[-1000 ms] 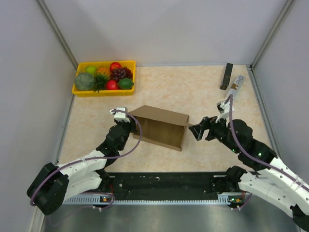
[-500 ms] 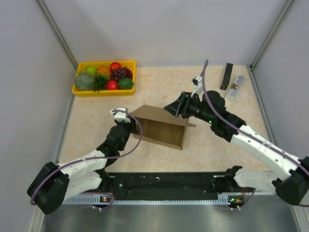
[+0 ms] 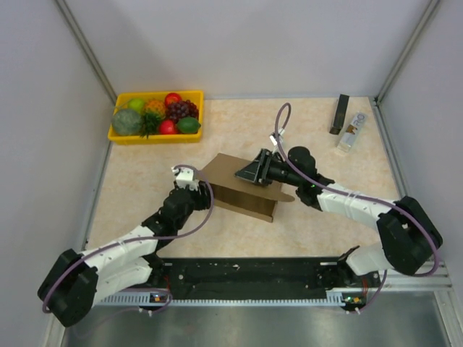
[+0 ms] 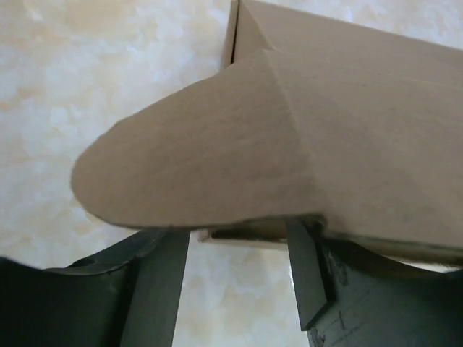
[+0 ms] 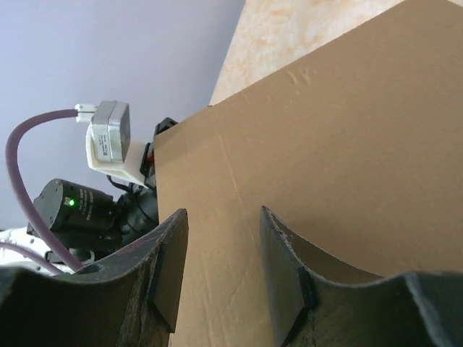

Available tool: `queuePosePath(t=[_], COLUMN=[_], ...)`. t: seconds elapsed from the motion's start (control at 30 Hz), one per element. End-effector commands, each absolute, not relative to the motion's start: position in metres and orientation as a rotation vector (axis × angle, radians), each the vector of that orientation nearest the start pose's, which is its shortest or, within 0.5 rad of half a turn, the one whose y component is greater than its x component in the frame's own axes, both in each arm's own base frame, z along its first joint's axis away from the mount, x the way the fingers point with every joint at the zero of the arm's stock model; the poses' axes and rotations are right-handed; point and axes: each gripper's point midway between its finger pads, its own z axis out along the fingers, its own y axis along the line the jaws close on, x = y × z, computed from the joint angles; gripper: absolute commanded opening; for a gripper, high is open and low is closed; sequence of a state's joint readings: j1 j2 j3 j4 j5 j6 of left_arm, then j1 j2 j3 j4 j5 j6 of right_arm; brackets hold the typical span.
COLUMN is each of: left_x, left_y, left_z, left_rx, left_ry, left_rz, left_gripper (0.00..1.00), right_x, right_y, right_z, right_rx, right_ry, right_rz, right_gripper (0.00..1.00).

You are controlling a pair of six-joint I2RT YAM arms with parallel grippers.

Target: Fold the paper box

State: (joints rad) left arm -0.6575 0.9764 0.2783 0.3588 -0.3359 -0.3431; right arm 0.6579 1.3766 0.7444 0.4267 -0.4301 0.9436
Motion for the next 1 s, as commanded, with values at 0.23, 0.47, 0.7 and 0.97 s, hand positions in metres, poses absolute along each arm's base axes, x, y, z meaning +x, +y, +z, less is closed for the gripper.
queuePosePath(t=[0.23, 0.47, 0.7, 0.97], left_x=[0.184, 0.135, 0.203, 0.257], left_y=[-0.179, -0.193, -0.208, -0.238], left_z=[0.162, 0.246, 0.245, 0.219], left_rx=[0.131, 0.298, 0.289, 0.32], left_ry=[1.958, 1.778, 1.93, 1.987], left_rz=[-0.855, -1.143, -0.874, -0.821], left_gripper=[0.57, 0.59, 0.45, 0.24], right_x=[0.259, 0.254, 0.241, 0.238], right_y=[0.342, 0.338, 0.338, 0.327], right_z=[0.186, 0.163, 0.131, 0.115], right_rx=[-0.201, -0.251, -0.355, -0.308], right_ry=[1.929, 1.934, 1.962, 1.955], right_rz=[1.569, 1.554, 1.565, 1.628], right_gripper=[0.43, 0.43, 0.43, 0.4])
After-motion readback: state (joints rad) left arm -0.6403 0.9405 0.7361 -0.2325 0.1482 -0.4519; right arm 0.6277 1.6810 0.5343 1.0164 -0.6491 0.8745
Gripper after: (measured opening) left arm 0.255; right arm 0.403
